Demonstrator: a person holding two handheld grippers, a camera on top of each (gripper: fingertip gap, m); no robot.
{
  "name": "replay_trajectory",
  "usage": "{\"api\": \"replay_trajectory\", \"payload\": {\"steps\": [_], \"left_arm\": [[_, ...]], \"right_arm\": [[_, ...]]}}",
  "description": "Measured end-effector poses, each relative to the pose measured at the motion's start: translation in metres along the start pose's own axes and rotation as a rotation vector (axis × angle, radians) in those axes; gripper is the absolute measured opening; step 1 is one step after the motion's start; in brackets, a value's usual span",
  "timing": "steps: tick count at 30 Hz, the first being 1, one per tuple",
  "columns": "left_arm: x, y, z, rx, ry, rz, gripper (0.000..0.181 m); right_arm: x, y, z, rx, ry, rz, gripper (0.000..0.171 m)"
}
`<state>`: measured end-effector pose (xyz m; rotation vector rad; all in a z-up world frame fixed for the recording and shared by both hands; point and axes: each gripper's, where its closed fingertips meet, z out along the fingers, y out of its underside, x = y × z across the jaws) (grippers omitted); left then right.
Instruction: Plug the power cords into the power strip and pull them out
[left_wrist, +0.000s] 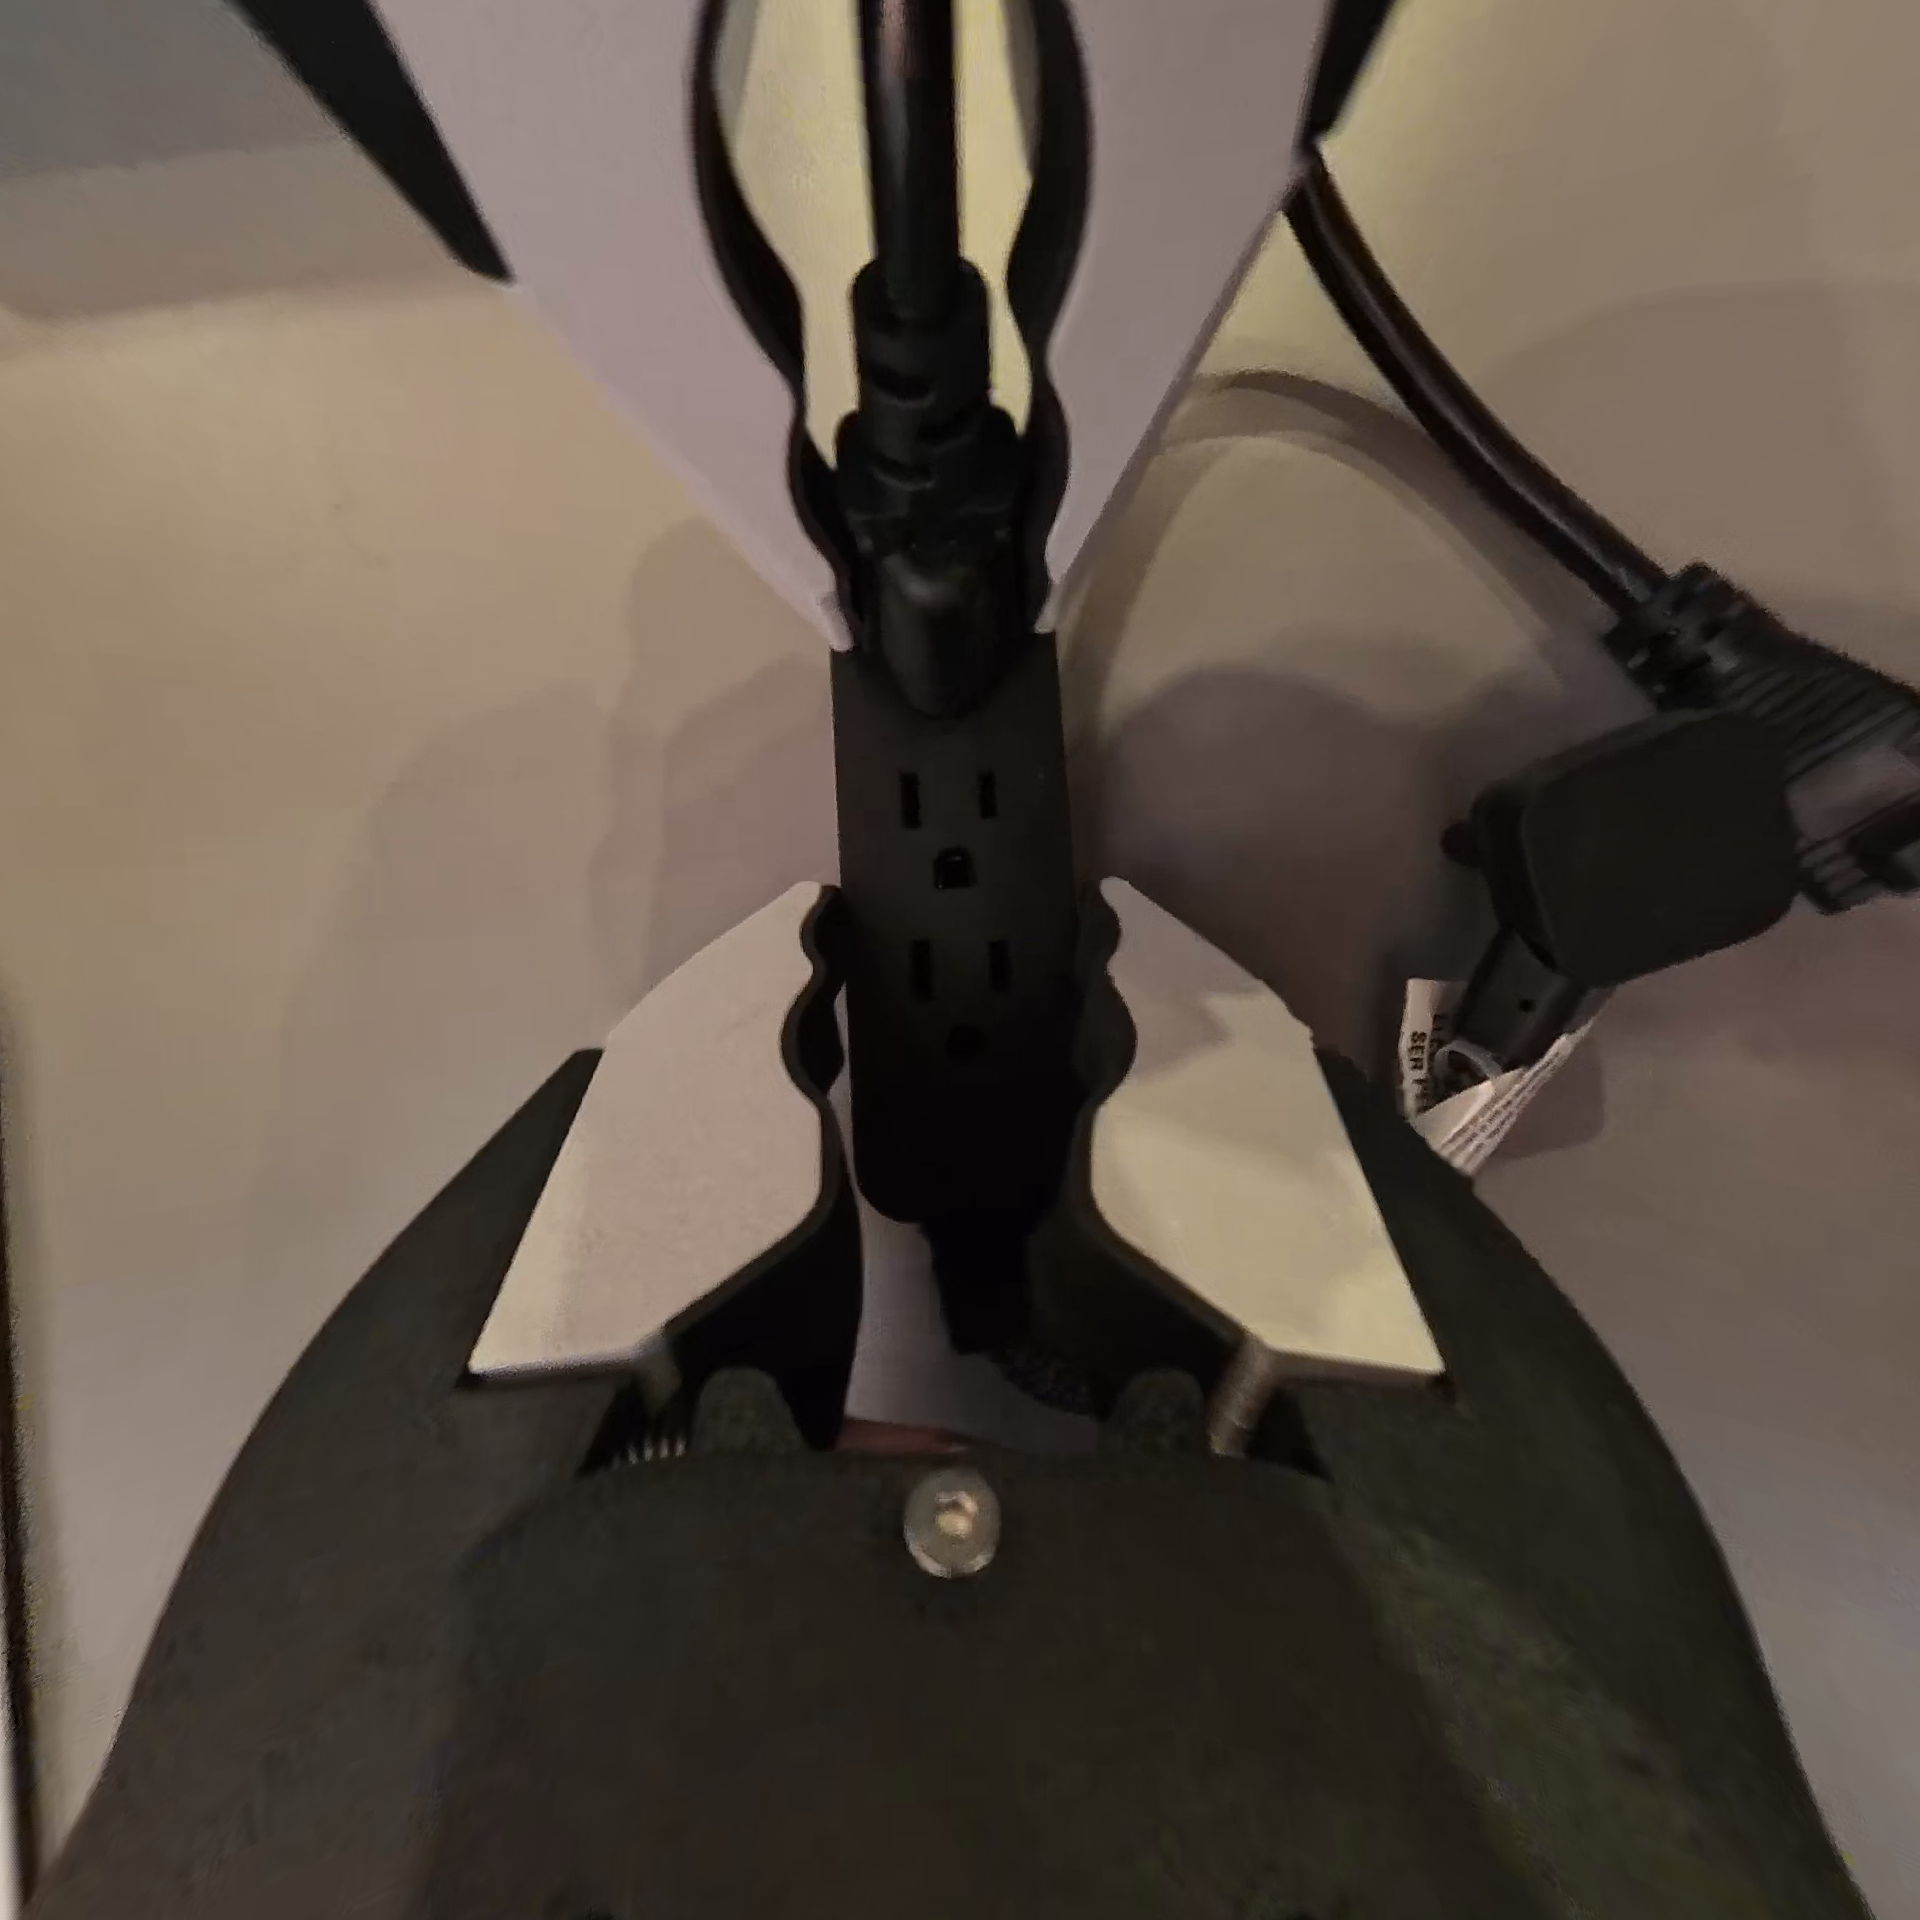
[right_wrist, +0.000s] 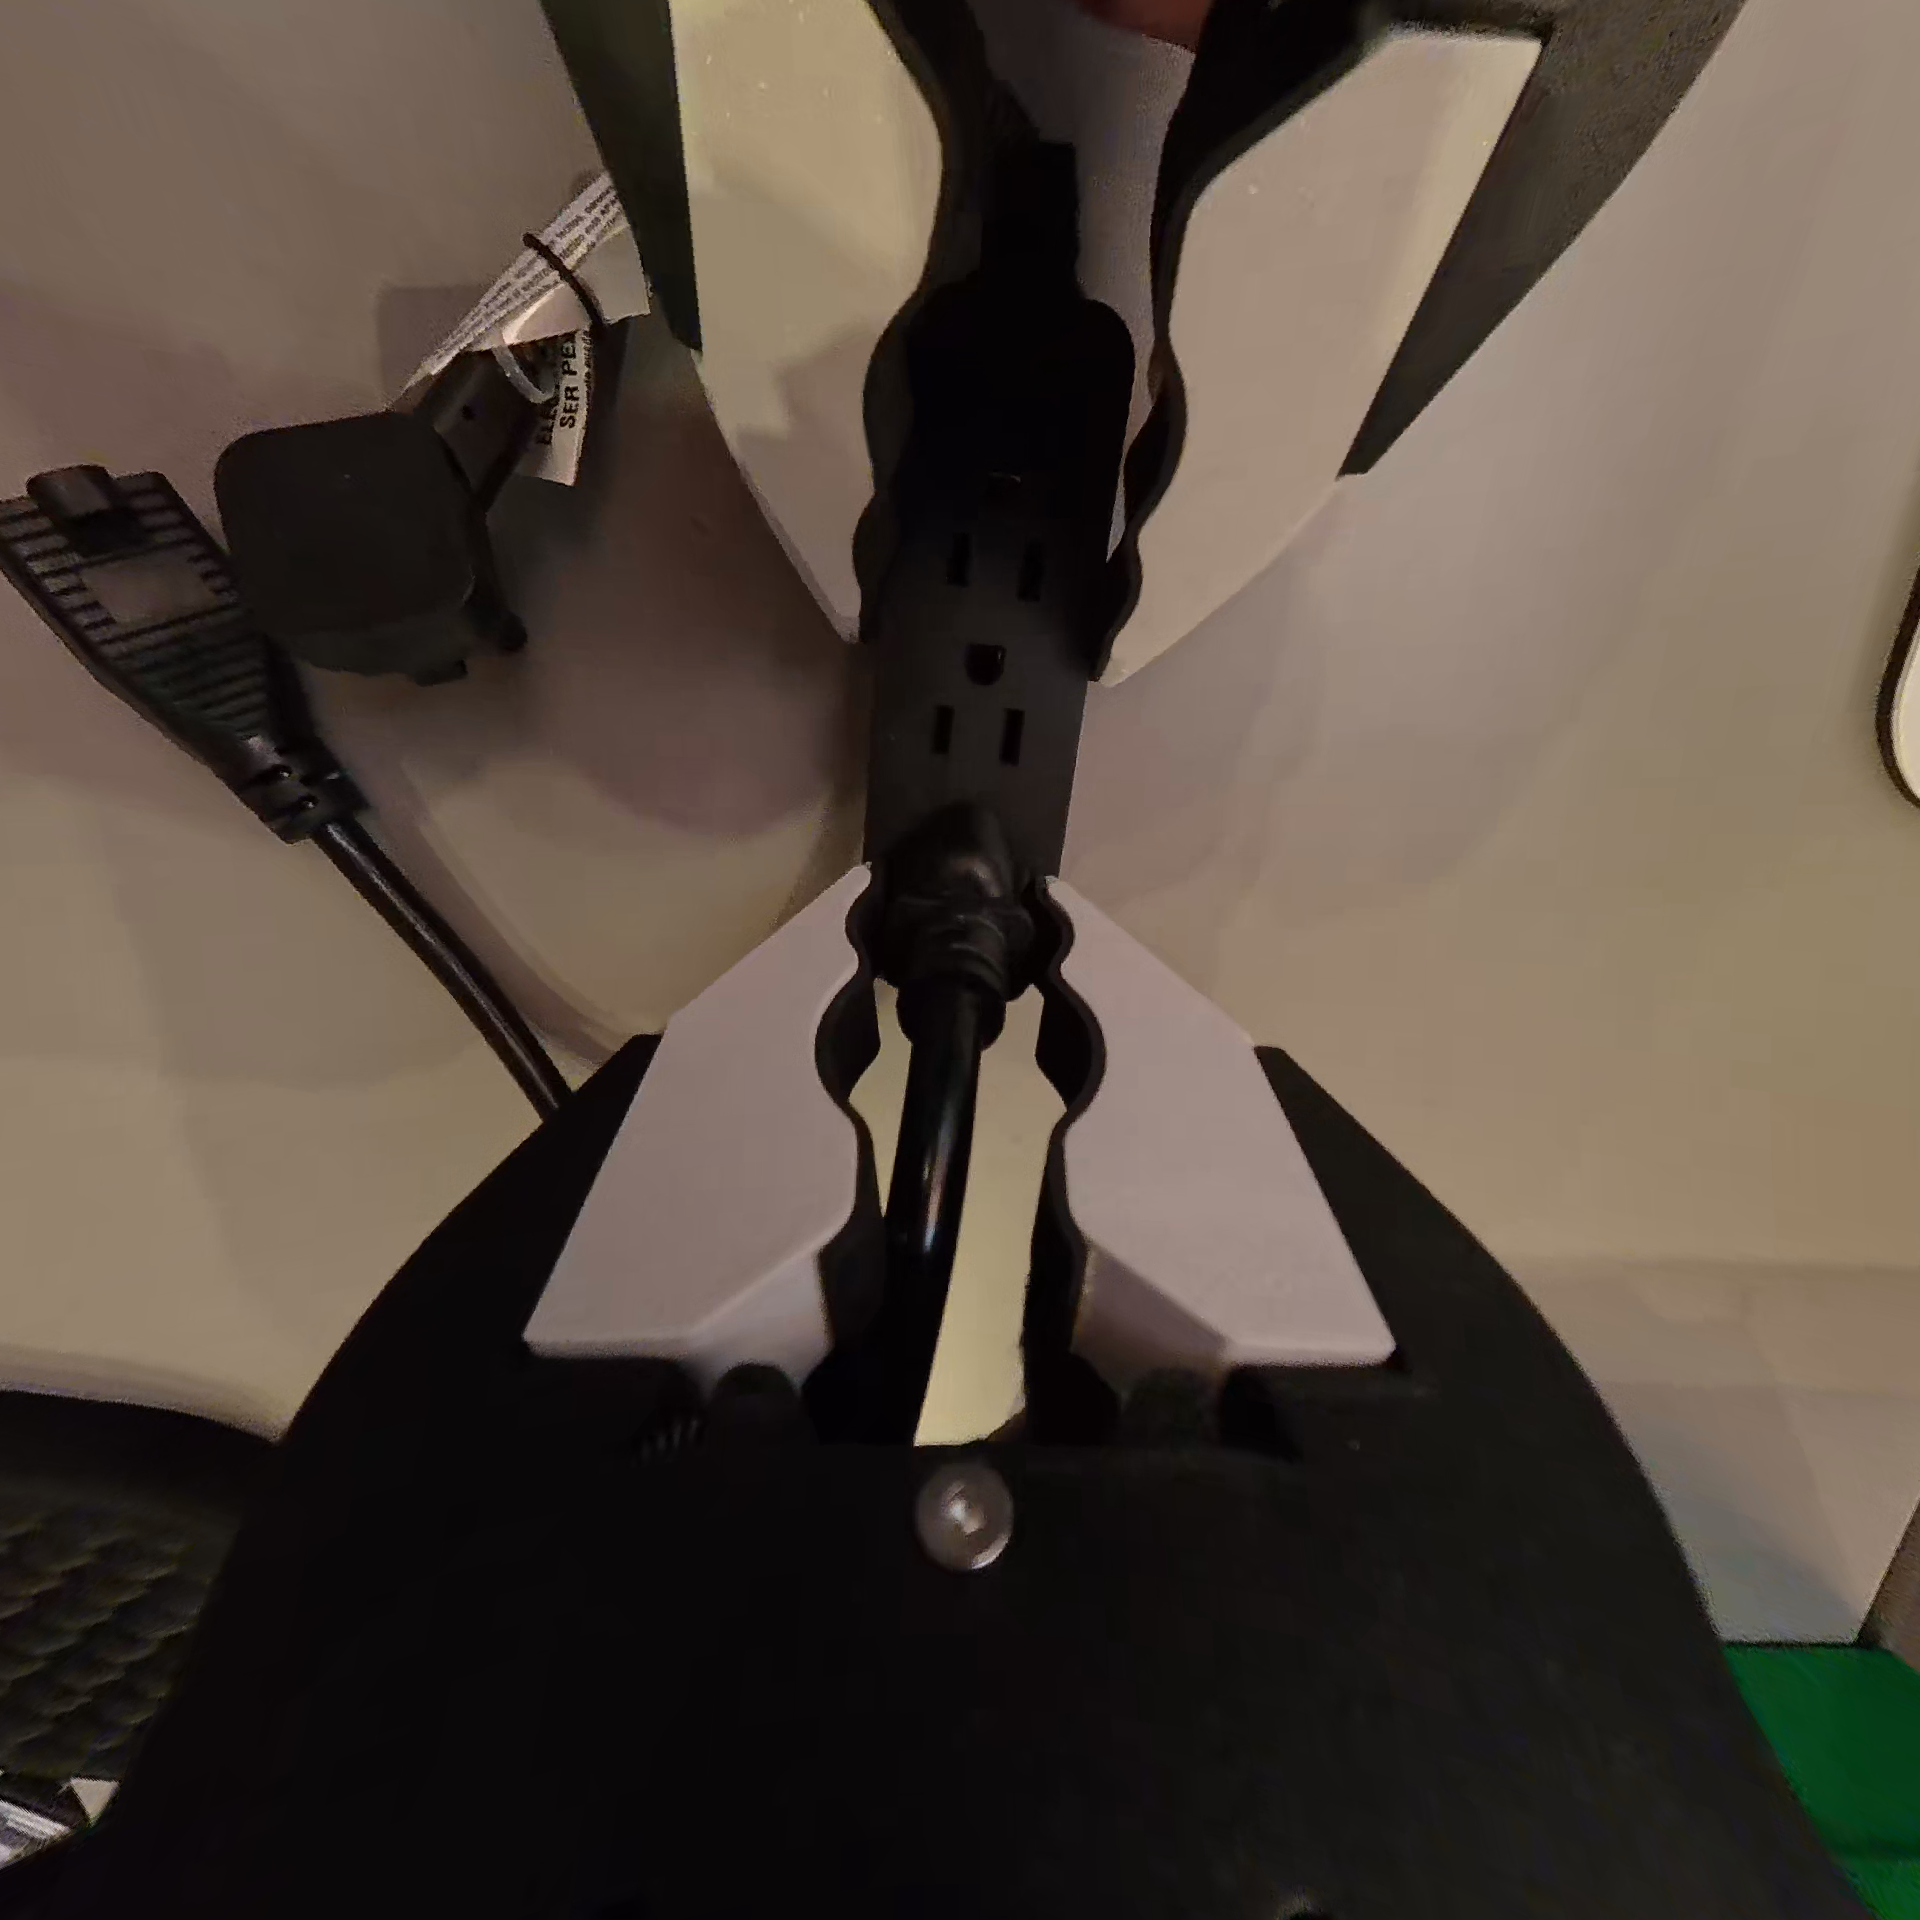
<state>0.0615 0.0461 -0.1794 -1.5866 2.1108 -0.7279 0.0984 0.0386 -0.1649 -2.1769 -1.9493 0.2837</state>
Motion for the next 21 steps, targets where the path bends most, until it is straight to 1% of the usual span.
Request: {"api": "replay_trajectory", "payload": {"steps": [3, 5, 7, 13, 15, 17, 19, 21], "left_arm": [[0.0, -0.001, 0.001, 0.041, -0.031, -0.034, 0.044], [0.0, -0.001, 0.001, 0.063, -0.05, -0.035, 0.044], [0.0, -0.002, 0.001, 0.077, -0.058, -0.057, 0.044], [0.0, -0.007, 0.002, 0.108, -0.081, 0.013, 0.044], [-0.003, -0.014, 0.004, 0.135, -0.092, -0.009, 0.046], [-0.002, -0.011, 0.013, 0.089, -0.05, -0.058, 0.048], [-0.001, -0.009, 0.019, 0.073, -0.063, -0.009, 0.045], [-0.001, -0.008, 0.019, 0.071, -0.062, -0.008, 0.045]], "right_arm": [[0.0, 0.0, 0.001, -0.006, 0.008, 0.017, 0.024], [-0.003, -0.004, 0.001, 0.019, -0.009, 0.032, 0.029], [0.0, -0.003, 0.001, 0.009, 0.024, 0.014, 0.023], [0.0, -0.003, 0.001, 0.013, 0.036, -0.009, 0.023], [0.0, -0.003, 0.001, 0.017, 0.029, -0.01, 0.023], [0.0, -0.004, 0.001, 0.023, 0.036, -0.017, 0.023], [0.0, -0.003, 0.001, 0.019, 0.038, -0.023, 0.023], [0.0, -0.003, 0.001, 0.023, 0.038, -0.03, 0.023]]}}
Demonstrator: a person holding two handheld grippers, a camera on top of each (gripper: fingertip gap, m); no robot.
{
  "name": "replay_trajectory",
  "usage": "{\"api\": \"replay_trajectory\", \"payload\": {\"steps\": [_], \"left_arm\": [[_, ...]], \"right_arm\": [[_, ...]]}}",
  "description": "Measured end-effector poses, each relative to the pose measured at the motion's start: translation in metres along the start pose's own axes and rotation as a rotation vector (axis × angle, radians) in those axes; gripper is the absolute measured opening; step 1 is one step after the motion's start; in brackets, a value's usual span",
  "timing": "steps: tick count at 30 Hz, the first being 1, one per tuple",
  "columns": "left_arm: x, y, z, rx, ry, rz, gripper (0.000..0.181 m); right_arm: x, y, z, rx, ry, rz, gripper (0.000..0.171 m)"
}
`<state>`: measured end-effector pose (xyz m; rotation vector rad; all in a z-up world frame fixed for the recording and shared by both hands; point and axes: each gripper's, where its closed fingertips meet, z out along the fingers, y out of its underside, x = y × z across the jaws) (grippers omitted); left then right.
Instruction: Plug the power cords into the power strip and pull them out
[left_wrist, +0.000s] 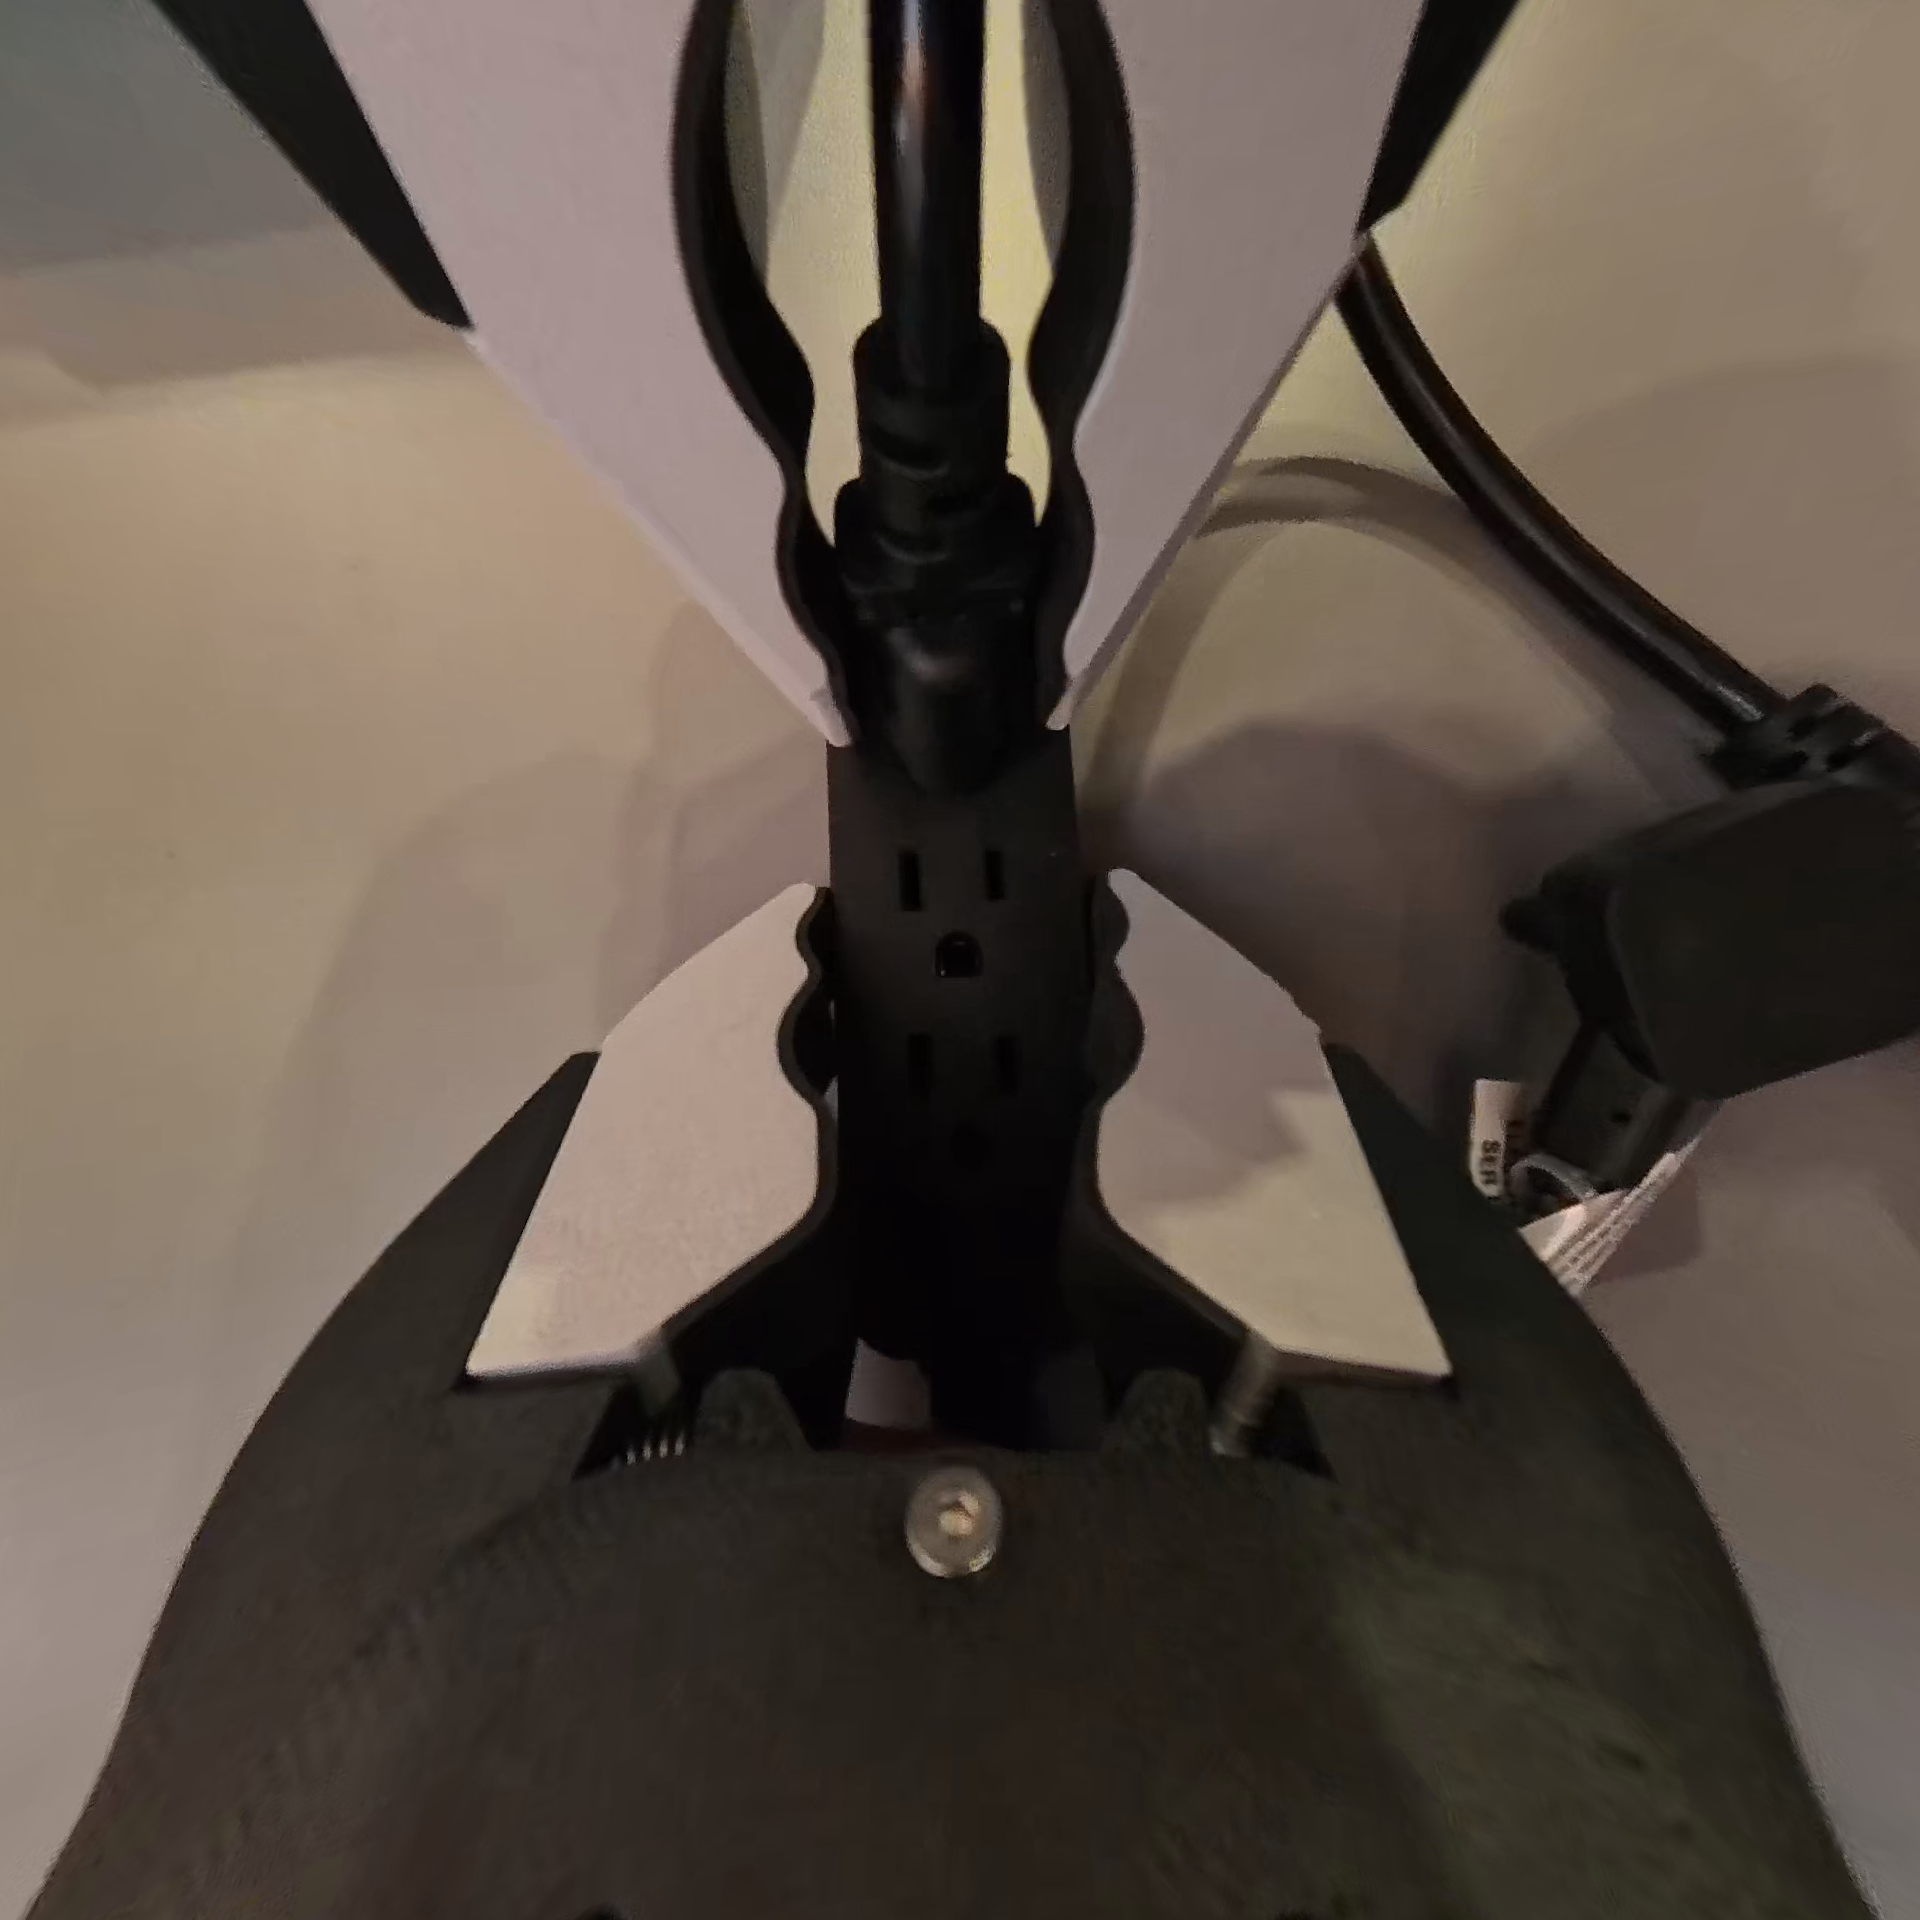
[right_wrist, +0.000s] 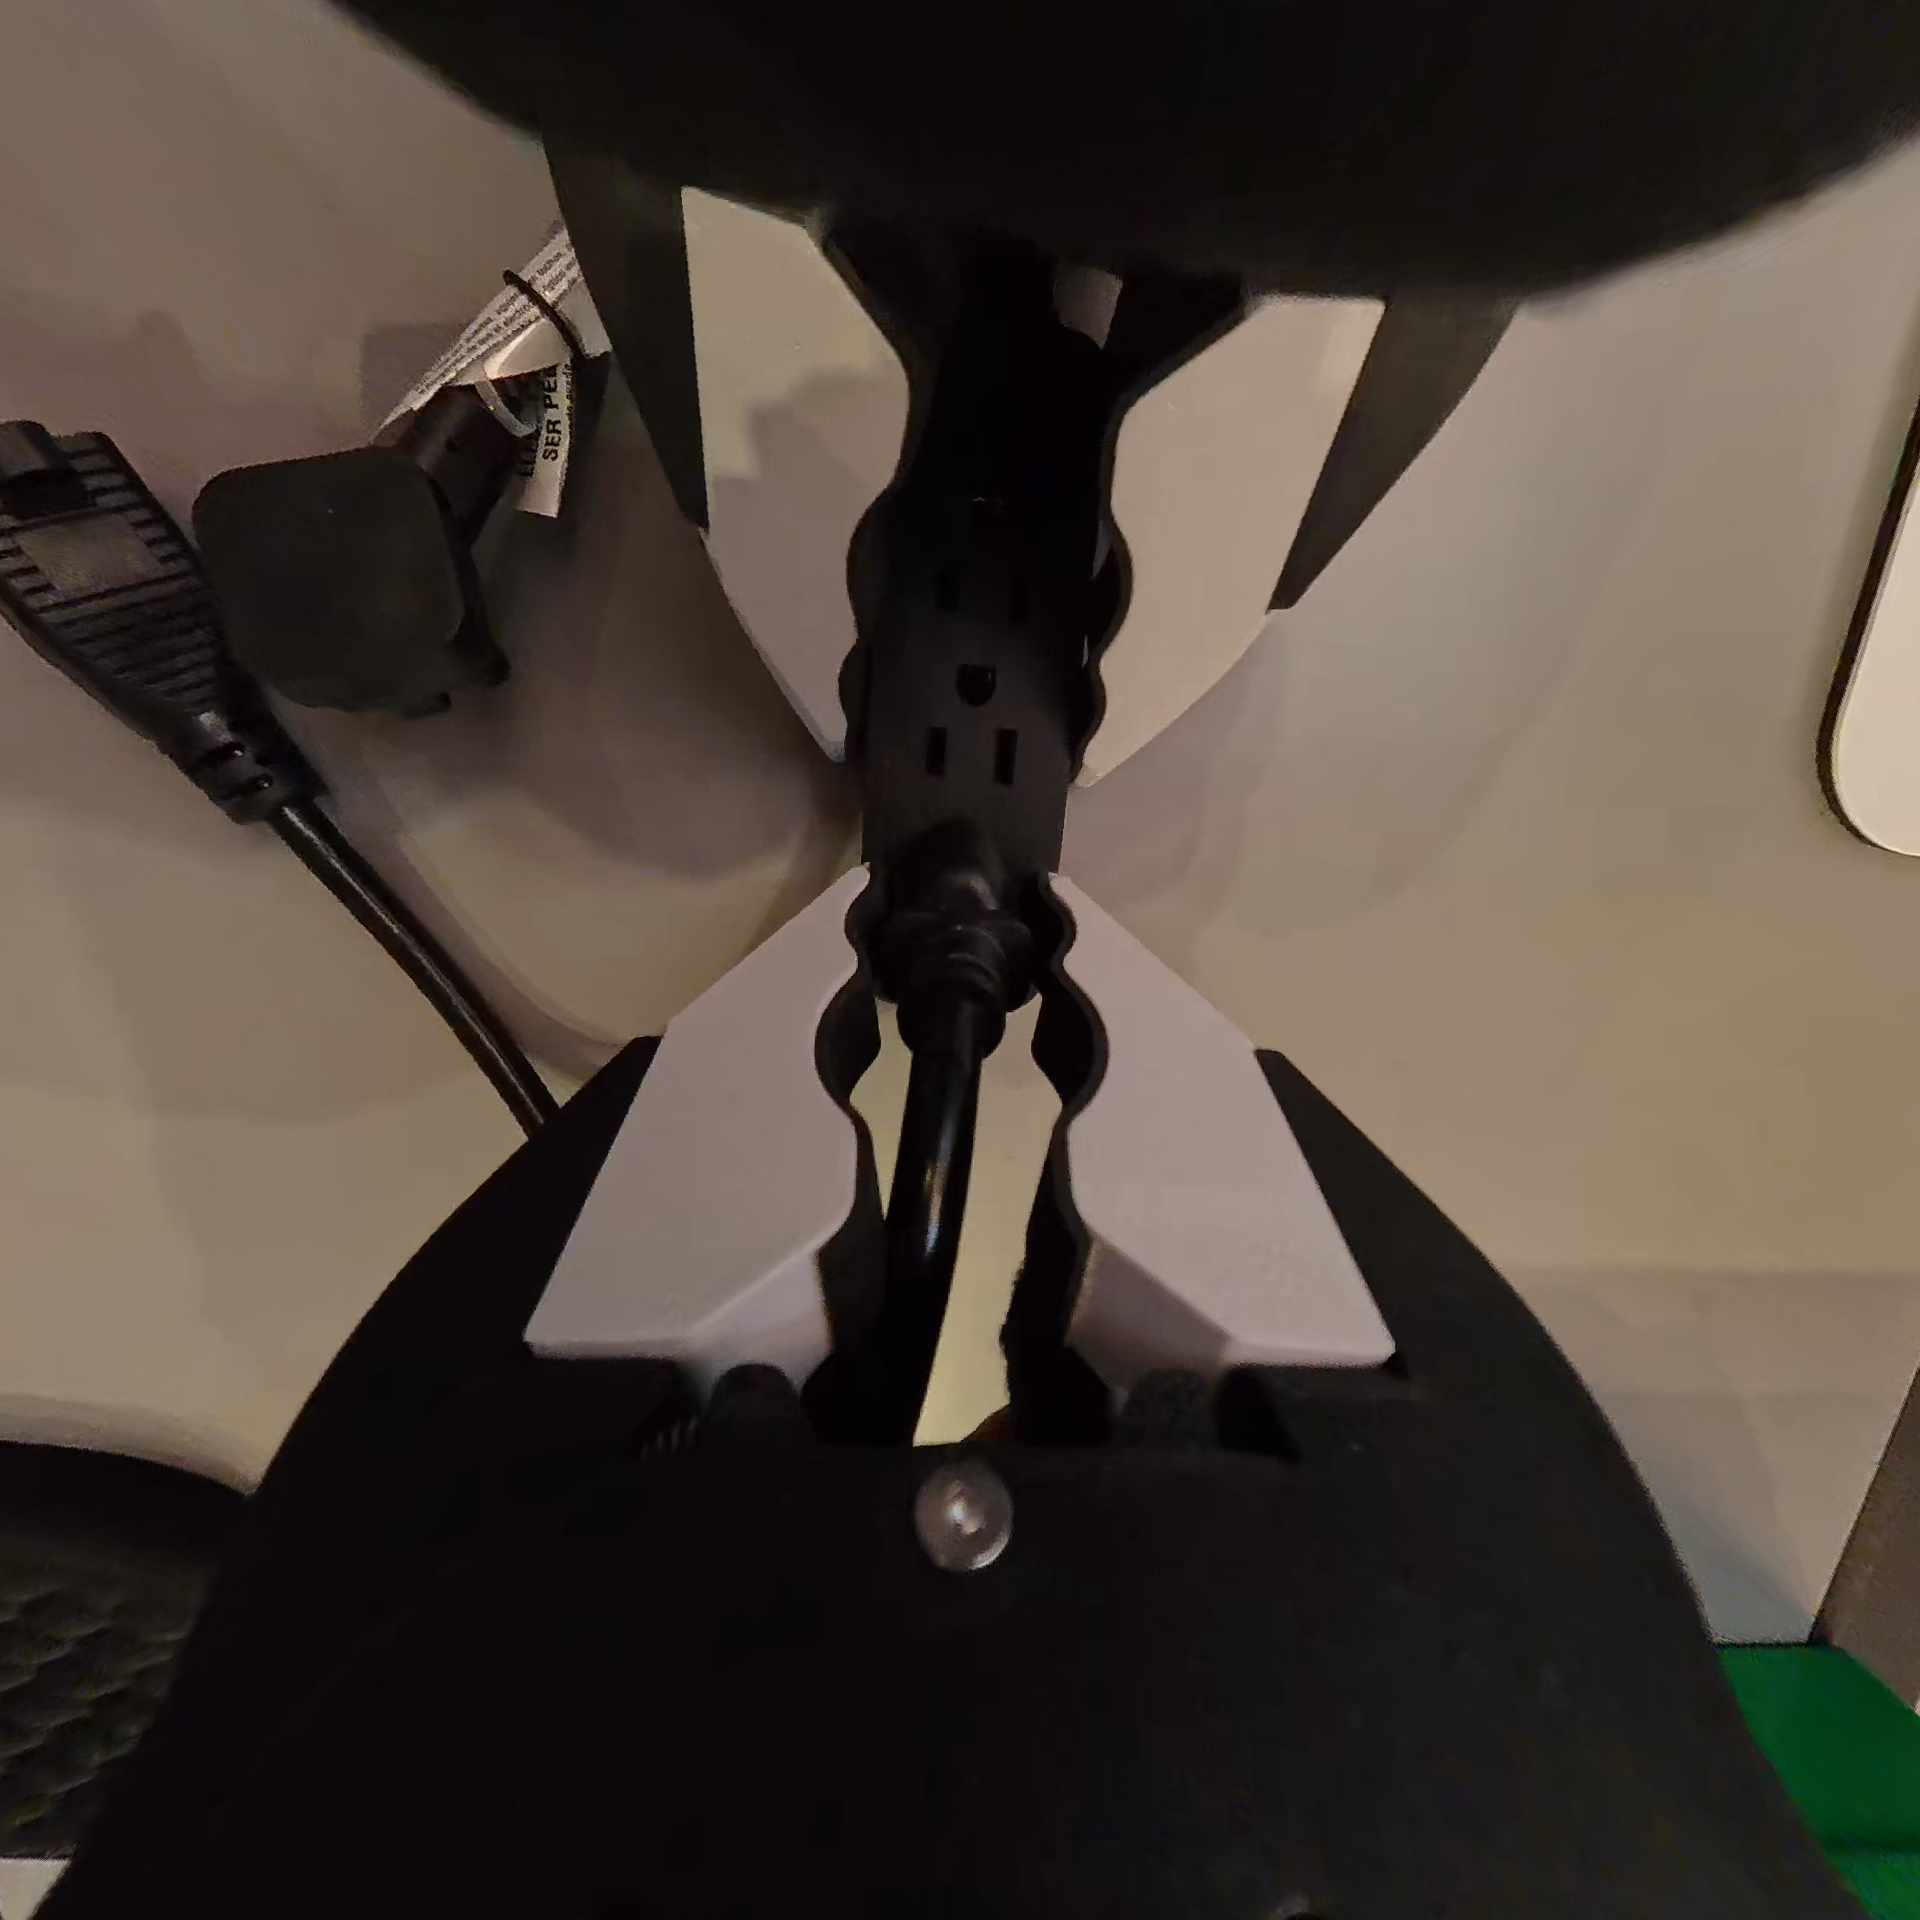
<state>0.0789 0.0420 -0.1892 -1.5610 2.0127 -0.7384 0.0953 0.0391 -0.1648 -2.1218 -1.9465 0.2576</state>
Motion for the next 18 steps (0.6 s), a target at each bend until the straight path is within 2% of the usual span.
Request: {"api": "replay_trajectory", "payload": {"steps": [15, 18], "left_arm": [[-0.001, 0.001, -0.005, -0.026, -0.037, -0.015, 0.045], [-0.006, 0.006, -0.012, -0.029, -0.071, -0.023, 0.056]], "right_arm": [[0.0, -0.003, 0.0, 0.039, -0.009, -0.005, 0.023], [0.0, -0.002, 0.0, 0.047, -0.012, -0.001, 0.023]]}}
